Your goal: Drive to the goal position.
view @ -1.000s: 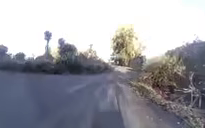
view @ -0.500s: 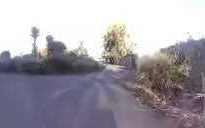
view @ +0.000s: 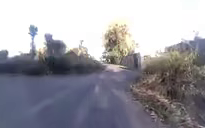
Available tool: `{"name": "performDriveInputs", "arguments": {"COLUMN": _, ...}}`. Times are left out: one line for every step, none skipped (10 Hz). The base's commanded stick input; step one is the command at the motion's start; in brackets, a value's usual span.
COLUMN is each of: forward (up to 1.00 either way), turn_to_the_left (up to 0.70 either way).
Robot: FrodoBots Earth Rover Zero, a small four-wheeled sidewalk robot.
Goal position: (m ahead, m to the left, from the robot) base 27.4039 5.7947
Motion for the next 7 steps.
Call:
{"name": "performDriveInputs", "arguments": {"forward": 1.00, "turn_to_the_left": 0.00}}
{"name": "performDriveInputs", "arguments": {"forward": 1.00, "turn_to_the_left": 0.00}}
{"name": "performDriveInputs", "arguments": {"forward": 1.00, "turn_to_the_left": 0.00}}
{"name": "performDriveInputs", "arguments": {"forward": 1.00, "turn_to_the_left": 0.00}}
{"name": "performDriveInputs", "arguments": {"forward": 1.00, "turn_to_the_left": 0.00}}
{"name": "performDriveInputs", "arguments": {"forward": 1.00, "turn_to_the_left": 0.00}}
{"name": "performDriveInputs", "arguments": {"forward": 1.00, "turn_to_the_left": 0.00}}
